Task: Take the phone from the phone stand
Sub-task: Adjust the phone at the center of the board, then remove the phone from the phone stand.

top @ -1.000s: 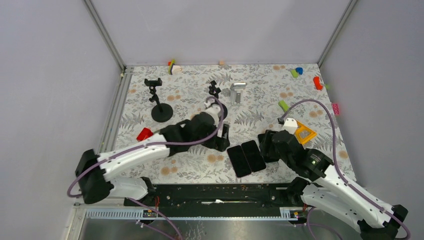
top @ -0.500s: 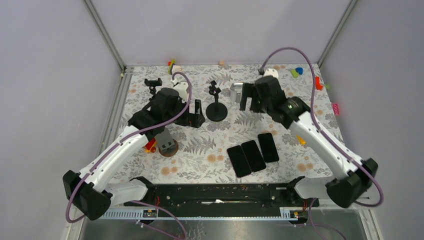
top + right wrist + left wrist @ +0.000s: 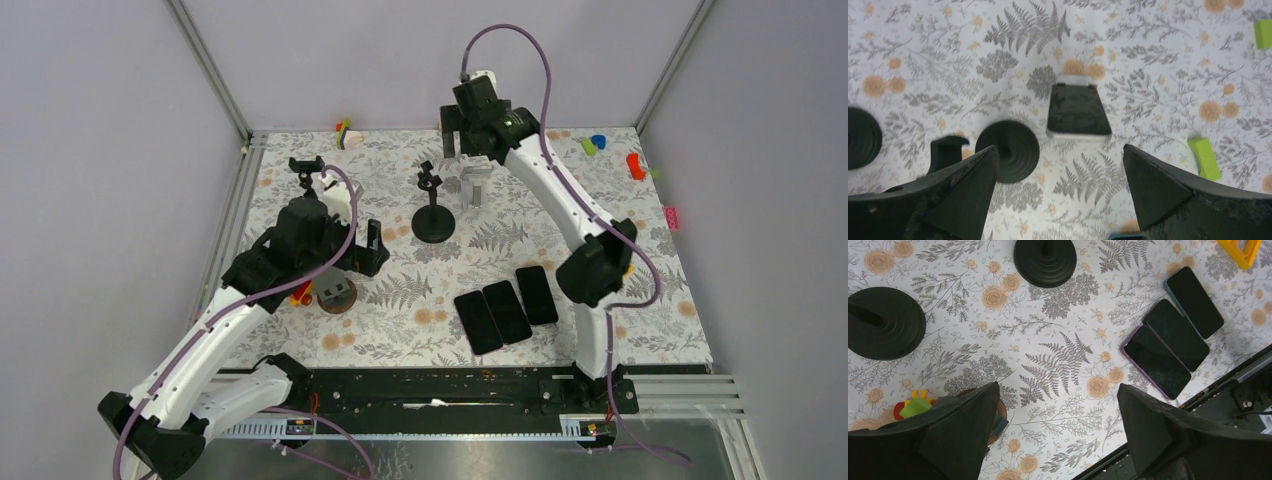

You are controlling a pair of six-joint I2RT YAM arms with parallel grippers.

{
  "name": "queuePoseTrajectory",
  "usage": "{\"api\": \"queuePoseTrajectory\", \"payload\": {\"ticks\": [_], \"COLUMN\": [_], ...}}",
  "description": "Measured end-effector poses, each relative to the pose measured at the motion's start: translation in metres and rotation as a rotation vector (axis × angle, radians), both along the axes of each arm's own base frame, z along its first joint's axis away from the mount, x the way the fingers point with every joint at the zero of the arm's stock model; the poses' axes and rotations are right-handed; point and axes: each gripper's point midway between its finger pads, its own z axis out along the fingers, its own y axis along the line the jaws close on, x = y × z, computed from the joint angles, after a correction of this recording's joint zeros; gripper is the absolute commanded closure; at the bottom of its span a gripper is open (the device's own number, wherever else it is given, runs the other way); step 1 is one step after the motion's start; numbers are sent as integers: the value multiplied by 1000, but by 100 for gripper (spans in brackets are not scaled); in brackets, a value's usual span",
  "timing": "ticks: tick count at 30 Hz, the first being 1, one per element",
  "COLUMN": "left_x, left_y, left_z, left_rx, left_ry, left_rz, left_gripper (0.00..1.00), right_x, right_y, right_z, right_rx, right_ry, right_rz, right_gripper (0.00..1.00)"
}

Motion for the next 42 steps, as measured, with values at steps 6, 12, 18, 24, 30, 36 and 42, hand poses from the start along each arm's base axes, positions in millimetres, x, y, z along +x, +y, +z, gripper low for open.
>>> {"api": "queuePoseTrajectory", "payload": {"ticks": [6, 12, 18, 24, 30, 36, 42], "left_x": [-7, -16, -24, -24, -23, -23, -23], "left_y": [7, 9, 9, 9, 8, 9, 9], "left_z": [-25, -57, -78, -82, -79, -79, -80], "left_rx": [48, 71, 72, 74, 66, 69, 71], "left_ry": [15, 61, 89, 93, 79, 78, 77], "left_rz": [-23, -43, -61, -61, -61, -63, -65], "left_gripper": [1, 1, 1, 1, 1, 1, 1], "right_x": [31, 36, 37, 35, 35, 33, 32], "right_y": [-2, -18, -21, -12, -9, -10, -12], "right_z": [-13, -43, -67, -81, -101, -112, -115], "right_rx": [-65, -103, -92, -61, -56, -64, -68], "right_ry": [24, 107, 176, 216, 256, 283, 292], "right_rz": [-41, -70, -66, -50, -55, -66, -68], "right_gripper": [0, 1, 0, 0, 0, 1, 3]}}
